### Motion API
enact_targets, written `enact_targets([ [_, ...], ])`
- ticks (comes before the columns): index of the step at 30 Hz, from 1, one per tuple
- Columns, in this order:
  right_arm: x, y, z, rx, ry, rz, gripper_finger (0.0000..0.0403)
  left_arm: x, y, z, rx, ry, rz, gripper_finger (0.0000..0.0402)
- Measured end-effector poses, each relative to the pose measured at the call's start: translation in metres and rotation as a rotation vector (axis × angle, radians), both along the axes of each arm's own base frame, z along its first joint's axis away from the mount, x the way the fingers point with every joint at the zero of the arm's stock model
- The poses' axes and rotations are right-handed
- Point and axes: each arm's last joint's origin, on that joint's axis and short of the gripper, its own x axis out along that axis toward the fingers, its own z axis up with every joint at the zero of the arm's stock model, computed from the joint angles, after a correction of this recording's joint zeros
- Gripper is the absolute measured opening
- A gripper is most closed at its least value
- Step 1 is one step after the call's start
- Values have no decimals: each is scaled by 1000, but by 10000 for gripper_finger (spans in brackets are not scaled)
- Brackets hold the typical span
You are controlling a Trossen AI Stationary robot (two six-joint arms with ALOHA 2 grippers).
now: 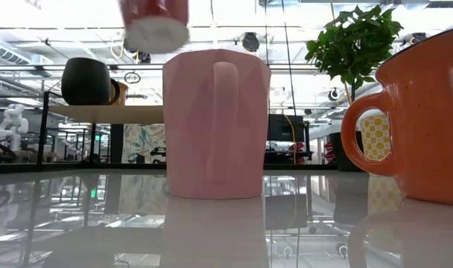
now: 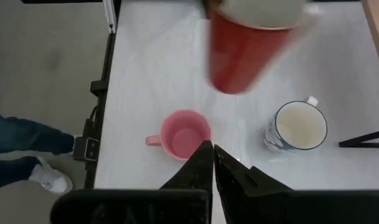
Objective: Place coffee mugs
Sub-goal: Put the left orange mug on the shelf
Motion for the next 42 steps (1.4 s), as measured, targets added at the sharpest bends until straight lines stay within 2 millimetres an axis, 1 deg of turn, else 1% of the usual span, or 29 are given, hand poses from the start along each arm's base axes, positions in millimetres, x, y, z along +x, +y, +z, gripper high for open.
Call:
enact_targets([
  [6,2,-7,-1,22,10,-54,0,12,51,12,90,-68,33,25],
  [11,4,-15,-1,54,19,-120,0,16,97,19,166,-92,56,25],
  [18,8,-26,-1,63,-6,-266,0,6,152,26,241,-95,100,25],
  [21,9,-29,0,75,-17,-326,0,0,173,29,281,-93,81,25],
  [27,11,-32,0,136,-31,-400,0,-10,207,29,336,-60,84,25],
  [34,12,-33,2,157,-71,-461,0,-17,240,33,496,-45,114,25],
  [42,14,-38,3,117,-104,-503,0,-32,265,31,493,7,199,25],
])
